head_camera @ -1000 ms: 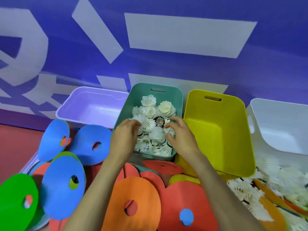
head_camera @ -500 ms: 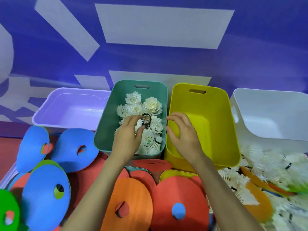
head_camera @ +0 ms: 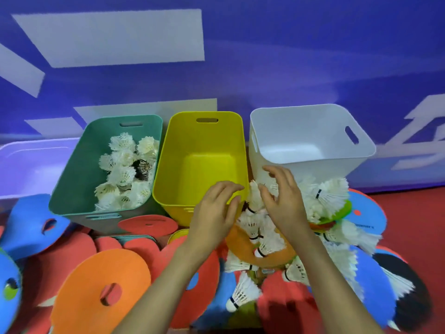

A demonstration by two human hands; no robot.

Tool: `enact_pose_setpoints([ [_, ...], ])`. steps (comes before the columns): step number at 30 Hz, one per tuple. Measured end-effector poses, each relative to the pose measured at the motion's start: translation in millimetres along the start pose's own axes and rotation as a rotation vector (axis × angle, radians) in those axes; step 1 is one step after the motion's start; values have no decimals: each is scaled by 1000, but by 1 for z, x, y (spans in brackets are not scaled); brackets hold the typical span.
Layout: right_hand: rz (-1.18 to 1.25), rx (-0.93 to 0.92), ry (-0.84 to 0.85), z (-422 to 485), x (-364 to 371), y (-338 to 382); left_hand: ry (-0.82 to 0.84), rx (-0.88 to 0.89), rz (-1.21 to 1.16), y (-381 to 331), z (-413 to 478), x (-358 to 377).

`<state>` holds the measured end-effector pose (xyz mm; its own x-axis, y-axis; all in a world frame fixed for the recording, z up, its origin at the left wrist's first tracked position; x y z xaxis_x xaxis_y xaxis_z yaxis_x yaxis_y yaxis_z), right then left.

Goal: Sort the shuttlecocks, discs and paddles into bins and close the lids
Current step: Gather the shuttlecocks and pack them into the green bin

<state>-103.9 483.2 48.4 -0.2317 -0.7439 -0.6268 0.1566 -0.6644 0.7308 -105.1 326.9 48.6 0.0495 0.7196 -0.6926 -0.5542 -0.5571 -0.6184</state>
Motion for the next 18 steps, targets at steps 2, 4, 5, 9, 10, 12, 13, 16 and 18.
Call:
enact_pose_setpoints([
  [2,-50,66,-5,-12,-16,-28,78,12,17,-13,-2,32],
  [4,-127,127,4,-21,-26,-55,210,-32,48,-18,-3,67],
  [5,-165,163,21,-25,-29,-68,295,-80,71,-18,-4,84],
  [9,-251,244,141,-39,-28,-104,496,-230,200,-13,2,130],
  [10,-269,248,184,-41,-25,-109,503,-239,226,-12,7,137],
  [12,-306,253,278,-43,-18,-117,529,-264,279,-8,16,148],
  [13,-322,257,321,-44,-14,-120,555,-290,303,-6,20,152],
  [16,-376,257,403,-43,-5,-130,656,-389,371,4,28,162],
  [18,-395,251,421,-41,-2,-134,672,-424,413,8,30,164],
])
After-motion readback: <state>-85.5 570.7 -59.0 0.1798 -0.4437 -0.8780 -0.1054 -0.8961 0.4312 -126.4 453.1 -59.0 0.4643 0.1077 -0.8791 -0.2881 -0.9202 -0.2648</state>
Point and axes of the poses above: each hand's wrist, its own z-axis towards the middle knuckle, its own x-axis out of the palm, y = z × x, the point moved 7 cm from there along z, towards the middle knuckle, and after that the axes turned 6 degrees about y, right-handed, at the moved point
